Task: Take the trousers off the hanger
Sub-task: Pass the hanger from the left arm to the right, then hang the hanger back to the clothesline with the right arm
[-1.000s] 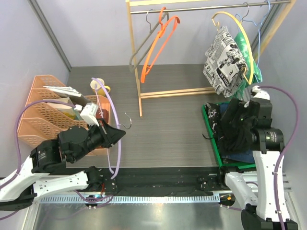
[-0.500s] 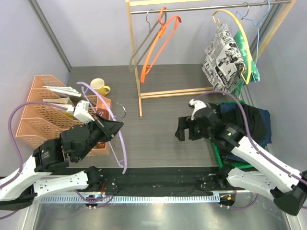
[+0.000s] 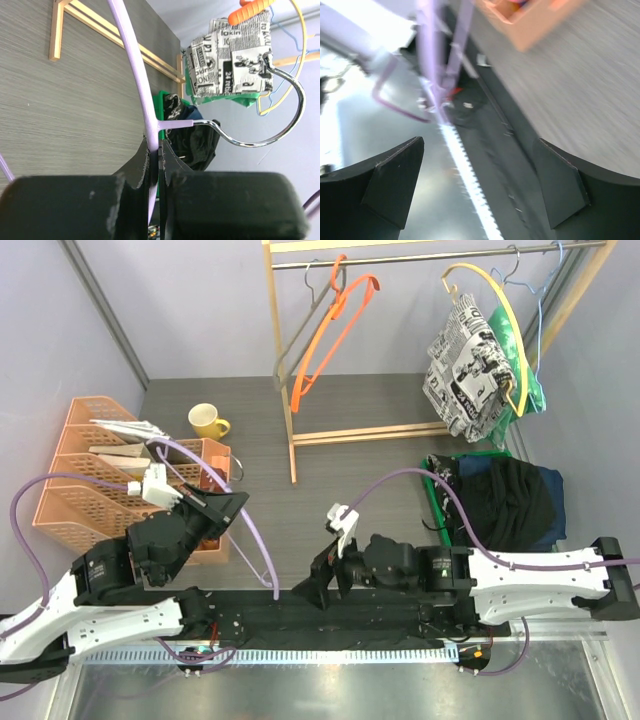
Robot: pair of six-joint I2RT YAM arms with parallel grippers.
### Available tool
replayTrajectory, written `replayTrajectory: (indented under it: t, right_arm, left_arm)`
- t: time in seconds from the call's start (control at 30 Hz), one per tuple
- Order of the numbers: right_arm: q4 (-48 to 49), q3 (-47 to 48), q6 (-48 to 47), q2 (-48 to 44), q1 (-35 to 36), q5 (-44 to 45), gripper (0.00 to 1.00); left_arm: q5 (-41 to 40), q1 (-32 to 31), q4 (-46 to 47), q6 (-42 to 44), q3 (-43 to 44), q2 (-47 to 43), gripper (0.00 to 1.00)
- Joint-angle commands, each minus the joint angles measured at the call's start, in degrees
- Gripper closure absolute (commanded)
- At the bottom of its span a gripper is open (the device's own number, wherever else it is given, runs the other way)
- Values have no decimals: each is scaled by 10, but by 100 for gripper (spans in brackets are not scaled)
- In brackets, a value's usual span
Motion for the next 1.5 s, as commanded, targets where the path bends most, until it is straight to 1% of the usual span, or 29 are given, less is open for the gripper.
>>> replayTrajectory:
  t: [0.0,0.1,0.2,0.23,0.3,0.33,0.43,0.5,0.57,0.6,0.63,0.7,0.73,0.77,0.8,0.83,0.87,0.9,0.93,0.97,1.03,1.07,1.13,1.17,1.23,1.27,1.3,1.37,1.47]
  right_arm:
    - [190,-21,-4,9,44,19,4]
    - [216,-3,-32,52,77,46,5]
    - [214,22,-38,82,87,96,14]
    - [216,27,-40,96,86,108,22]
    - [220,35,-41,109,87,143,32]
    - [219,38,-41,118,87,153,43]
    - [229,46,-44,131,87,164,55]
    - [240,46,-43,135,87,175,57]
    - [240,49,-48,139,87,180,65]
    - [236,52,-48,141,87,182,71]
    - [232,54,-48,142,87,189,85]
    - [218,56,-42,139,87,196,99]
    - [207,57,-37,138,87,207,99]
    - [184,60,-30,134,87,211,99]
    - [172,61,-24,125,87,212,99]
    - [158,60,-16,118,87,222,99]
    - [129,59,-7,111,86,225,99]
    - [117,57,8,90,86,227,99]
    - [94,54,18,78,87,230,99]
    - [57,49,28,67,87,238,99]
    - [15,48,58,31,86,247,99]
    - [-29,49,68,17,87,260,99]
    - [-75,51,101,-14,87,268,99]
    - [-124,51,113,-22,87,273,99]
    - [-177,47,162,-45,87,287,99]
    - [-230,44,181,-51,87,293,99]
    - [-253,42,198,-57,86,306,99]
    - [-296,28,240,-70,79,313,99]
    - [-299,11,256,-77,31,293,99]
  left_arm:
    - [-49,-2,49,-54,-10,-8,100]
    - [-49,-2,65,-61,-21,-12,100]
    - [-42,-2,74,-64,-21,-12,100]
    - [-40,-1,75,-64,-20,-11,100]
    - [-37,-2,77,-65,-20,-13,100]
    - [-35,-2,83,-65,-22,-13,100]
    - [-28,-2,88,-64,-25,-16,100]
    - [-24,-2,90,-67,-29,-17,100]
    - [-20,-2,100,-69,-36,-20,100]
    - [-15,-2,103,-68,-37,-18,100]
    - [-13,-2,108,-67,-37,-19,100]
    - [-5,-2,114,-51,-37,-18,100]
    - [-3,-2,119,-44,-37,-18,100]
    - [-1,-2,123,-34,-37,-20,97]
    - [2,-2,129,-18,-43,-23,91]
    - [2,-2,130,-14,-45,-25,84]
    - [4,-2,130,-12,-51,-27,67]
    - [8,-2,138,-2,-63,-30,57]
    - [19,-2,145,6,-71,-33,50]
    - [24,-2,151,13,-78,-34,37]
    - [48,-2,168,40,-92,-37,29]
    - [55,-2,172,51,-95,-36,25]
    - [69,-2,173,81,-97,-33,23]
    - [81,-2,172,92,-95,-31,22]
    - [90,-2,162,112,-90,-29,22]
    - [96,-2,158,131,-81,-30,22]
    - [96,-2,147,144,-78,-30,22]
    - [93,-2,135,169,-67,-32,23]
    - [84,-2,119,201,-66,-38,23]
